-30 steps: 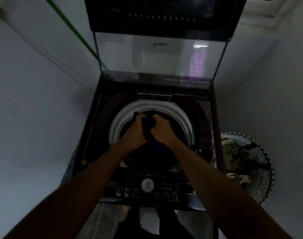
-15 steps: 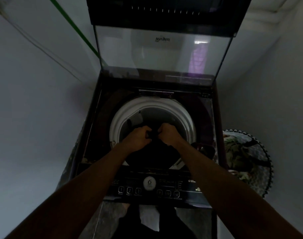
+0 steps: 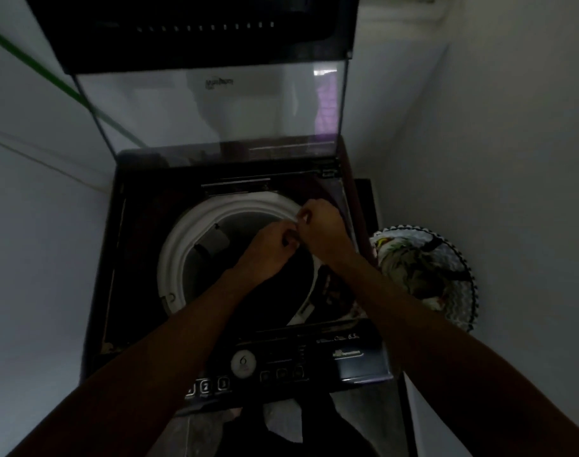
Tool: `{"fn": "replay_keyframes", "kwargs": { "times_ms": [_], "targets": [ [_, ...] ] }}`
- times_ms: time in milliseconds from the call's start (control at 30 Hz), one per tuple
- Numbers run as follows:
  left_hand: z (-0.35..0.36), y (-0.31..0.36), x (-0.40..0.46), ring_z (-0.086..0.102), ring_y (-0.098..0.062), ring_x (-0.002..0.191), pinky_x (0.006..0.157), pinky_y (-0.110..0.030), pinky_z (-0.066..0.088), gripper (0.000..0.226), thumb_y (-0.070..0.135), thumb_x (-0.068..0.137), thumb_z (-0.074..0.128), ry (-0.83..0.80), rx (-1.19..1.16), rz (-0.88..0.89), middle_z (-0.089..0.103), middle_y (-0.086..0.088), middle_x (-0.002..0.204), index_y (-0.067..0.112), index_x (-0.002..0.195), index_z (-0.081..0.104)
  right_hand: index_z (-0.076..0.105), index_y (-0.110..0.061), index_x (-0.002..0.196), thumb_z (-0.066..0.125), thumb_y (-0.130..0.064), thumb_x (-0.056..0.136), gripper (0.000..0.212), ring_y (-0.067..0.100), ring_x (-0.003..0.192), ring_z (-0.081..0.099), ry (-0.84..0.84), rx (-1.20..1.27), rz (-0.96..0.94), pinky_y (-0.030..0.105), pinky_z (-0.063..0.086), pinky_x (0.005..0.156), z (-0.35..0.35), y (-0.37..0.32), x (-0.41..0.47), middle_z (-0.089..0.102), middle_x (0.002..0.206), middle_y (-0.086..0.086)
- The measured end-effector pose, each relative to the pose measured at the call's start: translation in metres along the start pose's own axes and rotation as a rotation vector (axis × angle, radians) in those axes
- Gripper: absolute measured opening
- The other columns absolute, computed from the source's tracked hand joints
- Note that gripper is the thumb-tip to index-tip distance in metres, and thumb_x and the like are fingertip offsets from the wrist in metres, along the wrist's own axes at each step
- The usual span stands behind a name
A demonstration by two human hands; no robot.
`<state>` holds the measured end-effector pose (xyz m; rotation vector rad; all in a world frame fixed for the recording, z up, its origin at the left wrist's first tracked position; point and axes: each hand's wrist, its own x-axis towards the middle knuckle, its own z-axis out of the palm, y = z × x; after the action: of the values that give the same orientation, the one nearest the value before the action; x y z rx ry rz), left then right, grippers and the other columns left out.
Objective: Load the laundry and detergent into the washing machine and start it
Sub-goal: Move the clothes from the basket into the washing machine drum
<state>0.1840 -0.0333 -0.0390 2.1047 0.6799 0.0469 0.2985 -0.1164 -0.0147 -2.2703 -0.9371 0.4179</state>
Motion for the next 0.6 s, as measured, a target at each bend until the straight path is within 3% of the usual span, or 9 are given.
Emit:
{"fn": "replay_keyframes", "kwargs": {
  "times_ms": [100,200,333,467,533,600],
  "targets": [
    [0.023,0.026,0.022,0.060,-0.013,0.101,0.085,-0.026,0.046,0.025,0.024,0.091,0.059,0.012,0.013,0.055,0.062,0.000,0.113,0.022,0.115,0.061,0.066,-0.005,0.089,0.063,-0.013,0.080,0.012,0.026,0.088,0.059,0.131,0.031,0.065,0.034,0.046,0.078,-0.030,0.017,0.002,0.059,0.099,0.012],
    [0.046,0.051,0.037,0.058,-0.016,0.096,0.082,-0.031,0.047,0.018,0.025,0.091,0.059,0.004,0.060,0.146,0.059,-0.002,0.105,0.020,0.108,0.063,0.064,-0.008,0.087,0.058,-0.013,0.081,0.010,0.025,0.087,0.058,0.213,0.057,0.232,0.033,0.045,0.079,-0.053,0.047,0.001,0.057,0.102,0.011],
    [0.074,0.084,0.049,0.054,-0.016,0.088,0.079,-0.028,0.043,0.017,0.011,0.087,0.061,0.048,0.169,0.426,0.056,0.001,0.091,0.012,0.103,0.068,0.059,-0.012,0.080,0.055,-0.014,0.079,0.004,0.028,0.087,0.059,0.196,0.072,0.370,0.034,0.044,0.074,-0.071,0.105,-0.003,0.061,0.094,0.012],
    [0.109,0.109,0.065,0.055,-0.020,0.088,0.079,-0.033,0.044,0.019,0.012,0.088,0.060,-0.043,0.247,0.518,0.061,-0.002,0.091,0.016,0.104,0.069,0.064,-0.001,0.084,0.054,-0.011,0.087,0.014,0.029,0.089,0.060,0.196,0.066,0.509,0.033,0.044,0.075,-0.087,0.162,-0.017,0.065,0.091,0.015],
    [0.127,0.116,0.072,0.055,-0.022,0.088,0.078,-0.034,0.044,0.019,0.012,0.087,0.060,-0.101,0.269,0.523,0.062,-0.003,0.092,0.017,0.103,0.069,0.056,-0.003,0.068,0.051,-0.008,0.089,0.023,0.030,0.079,0.059,0.218,0.074,0.560,0.033,0.043,0.069,-0.094,0.185,-0.025,0.061,0.077,0.015],
    [0.147,0.122,0.081,0.055,-0.020,0.090,0.078,-0.030,0.043,0.019,0.013,0.088,0.060,-0.168,0.276,0.509,0.063,-0.003,0.095,0.018,0.104,0.069,0.038,-0.012,0.055,0.047,-0.006,0.092,0.038,0.023,0.060,0.048,0.219,0.066,0.616,0.030,0.033,0.056,-0.099,0.211,-0.033,0.045,0.060,0.005]
  ]
}}
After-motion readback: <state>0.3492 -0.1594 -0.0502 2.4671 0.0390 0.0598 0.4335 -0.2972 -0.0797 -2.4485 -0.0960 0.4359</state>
